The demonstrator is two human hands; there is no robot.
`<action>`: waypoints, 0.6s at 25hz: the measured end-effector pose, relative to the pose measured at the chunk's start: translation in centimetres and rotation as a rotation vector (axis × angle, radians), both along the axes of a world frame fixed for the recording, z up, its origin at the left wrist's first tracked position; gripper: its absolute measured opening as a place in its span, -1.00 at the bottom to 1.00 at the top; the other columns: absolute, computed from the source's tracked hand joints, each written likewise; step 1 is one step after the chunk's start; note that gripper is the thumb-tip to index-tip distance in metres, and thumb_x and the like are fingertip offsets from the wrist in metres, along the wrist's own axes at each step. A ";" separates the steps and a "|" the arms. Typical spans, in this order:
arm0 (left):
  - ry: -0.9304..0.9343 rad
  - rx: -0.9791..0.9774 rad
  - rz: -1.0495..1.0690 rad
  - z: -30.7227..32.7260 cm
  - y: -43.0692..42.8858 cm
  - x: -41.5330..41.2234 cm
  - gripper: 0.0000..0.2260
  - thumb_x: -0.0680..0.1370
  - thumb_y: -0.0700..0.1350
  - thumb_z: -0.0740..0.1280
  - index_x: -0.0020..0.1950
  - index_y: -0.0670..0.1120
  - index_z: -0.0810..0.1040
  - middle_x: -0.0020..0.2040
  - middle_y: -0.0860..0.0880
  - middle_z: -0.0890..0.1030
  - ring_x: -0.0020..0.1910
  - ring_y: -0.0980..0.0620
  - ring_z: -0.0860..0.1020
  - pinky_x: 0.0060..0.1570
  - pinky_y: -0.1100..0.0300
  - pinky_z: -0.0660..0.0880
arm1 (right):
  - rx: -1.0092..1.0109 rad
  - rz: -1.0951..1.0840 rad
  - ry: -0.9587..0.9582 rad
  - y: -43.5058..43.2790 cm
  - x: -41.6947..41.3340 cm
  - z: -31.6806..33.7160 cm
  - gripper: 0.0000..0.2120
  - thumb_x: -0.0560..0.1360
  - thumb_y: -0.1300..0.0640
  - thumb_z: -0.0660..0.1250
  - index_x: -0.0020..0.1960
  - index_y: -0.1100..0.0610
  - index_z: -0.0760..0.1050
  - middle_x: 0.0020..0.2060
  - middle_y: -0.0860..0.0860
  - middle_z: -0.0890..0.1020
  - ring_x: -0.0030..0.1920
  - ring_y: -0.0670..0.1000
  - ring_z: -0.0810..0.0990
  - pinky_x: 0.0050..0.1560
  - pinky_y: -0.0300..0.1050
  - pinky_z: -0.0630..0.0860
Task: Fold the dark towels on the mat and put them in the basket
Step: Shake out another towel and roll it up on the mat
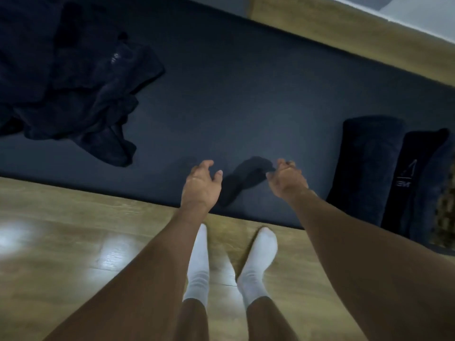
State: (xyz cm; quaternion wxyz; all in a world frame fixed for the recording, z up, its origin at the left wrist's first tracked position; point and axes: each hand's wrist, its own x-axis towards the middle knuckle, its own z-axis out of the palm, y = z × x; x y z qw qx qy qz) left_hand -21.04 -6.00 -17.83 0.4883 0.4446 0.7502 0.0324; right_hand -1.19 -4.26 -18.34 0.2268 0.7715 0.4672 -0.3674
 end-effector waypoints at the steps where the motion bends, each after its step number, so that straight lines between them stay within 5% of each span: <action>1: -0.017 -0.013 -0.026 -0.3 -0.1 1.6 -0.61 0.65 0.03 0.21 0.47 0.00 0.37 0.35 -0.07 0.49 0.34 -0.07 0.43 0.30 0.06 0.36 | 0.019 -0.016 -0.002 -0.2 1.3 0.0 -0.59 0.63 -0.03 0.16 0.40 0.14 0.28 0.37 0.18 0.33 0.36 0.25 0.35 0.31 0.15 0.34; 8: -0.091 -0.055 -0.064 -0.1 0.4 12.5 -0.62 0.64 0.02 0.23 0.45 -0.02 0.39 0.34 -0.09 0.50 0.35 -0.08 0.43 0.31 0.07 0.34 | 0.127 -0.089 0.111 -1.1 5.1 2.1 -0.57 0.64 -0.04 0.16 0.42 0.15 0.25 0.34 0.16 0.34 0.33 0.22 0.37 0.30 0.19 0.39; 15: -0.031 0.004 0.128 0.8 3.8 4.8 -0.64 0.63 0.03 0.24 0.42 -0.01 0.41 0.32 -0.08 0.50 0.31 -0.07 0.46 0.26 0.09 0.38 | 0.211 -0.006 0.295 2.0 -3.9 2.9 -0.48 0.63 -0.06 0.17 0.52 0.08 0.17 0.39 0.12 0.33 0.34 0.18 0.40 0.31 0.14 0.40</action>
